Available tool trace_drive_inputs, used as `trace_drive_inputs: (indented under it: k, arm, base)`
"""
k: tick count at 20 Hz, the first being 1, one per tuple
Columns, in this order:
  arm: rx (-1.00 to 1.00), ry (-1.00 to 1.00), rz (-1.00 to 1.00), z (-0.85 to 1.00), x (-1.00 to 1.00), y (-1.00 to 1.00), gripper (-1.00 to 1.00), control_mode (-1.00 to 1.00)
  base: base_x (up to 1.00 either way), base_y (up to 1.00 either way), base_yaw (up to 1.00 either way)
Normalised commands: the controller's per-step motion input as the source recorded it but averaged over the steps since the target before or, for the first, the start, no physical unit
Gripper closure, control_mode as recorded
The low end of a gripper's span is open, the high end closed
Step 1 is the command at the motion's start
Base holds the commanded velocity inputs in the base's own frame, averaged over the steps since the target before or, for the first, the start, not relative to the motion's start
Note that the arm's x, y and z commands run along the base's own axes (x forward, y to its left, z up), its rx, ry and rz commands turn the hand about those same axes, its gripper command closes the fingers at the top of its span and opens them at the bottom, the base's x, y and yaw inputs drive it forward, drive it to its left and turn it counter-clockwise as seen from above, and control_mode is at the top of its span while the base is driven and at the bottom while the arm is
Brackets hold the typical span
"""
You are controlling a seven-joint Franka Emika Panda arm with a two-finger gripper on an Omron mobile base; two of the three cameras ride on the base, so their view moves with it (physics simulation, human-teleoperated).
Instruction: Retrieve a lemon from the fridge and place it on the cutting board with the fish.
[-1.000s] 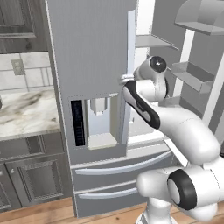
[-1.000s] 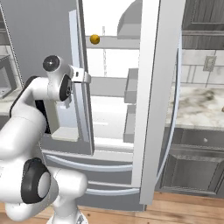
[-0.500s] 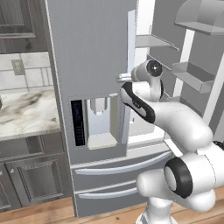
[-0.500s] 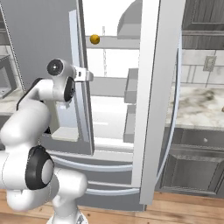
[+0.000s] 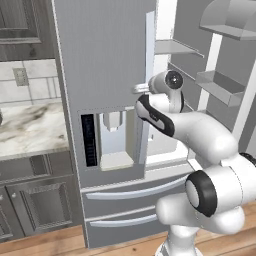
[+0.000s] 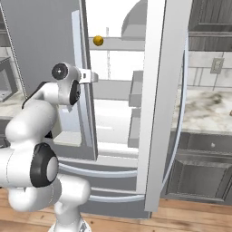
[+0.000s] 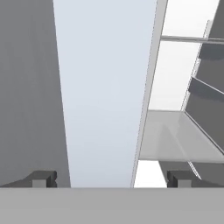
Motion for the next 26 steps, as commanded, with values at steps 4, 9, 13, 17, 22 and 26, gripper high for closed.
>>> trace_drive_inputs:
  k: [4, 9, 13, 17, 22, 26]
  arm:
    - [0.0, 0.0, 0.0, 0.0, 0.39, 0.03, 1.0, -1.0]
    - [-0.01, 0.0, 0.0, 0.05, 0.23, 0.04, 1.0, -1.0]
    - [-0.04, 0.06, -0.1, 0.22, -0.13, 0.07, 1.0, -1.0]
    - [-0.03, 0.06, -0.12, 0.12, -0.4, 0.19, 1.0, -1.0]
    - [0.0, 0.09, -0.18, 0.1, -0.7, 0.61, 1.0, -1.0]
    - [-0.01, 0.06, -0.28, 0.01, -0.72, 0.96, 1.0, -1.0]
  base:
    - [0.0, 0.0, 0.0]
    - [0.0, 0.0, 0.0]
    - [0.0, 0.0, 0.0]
    - [0.0, 0.0, 0.0]
    - [0.0, 0.0, 0.0]
    - [0.0, 0.0, 0.0]
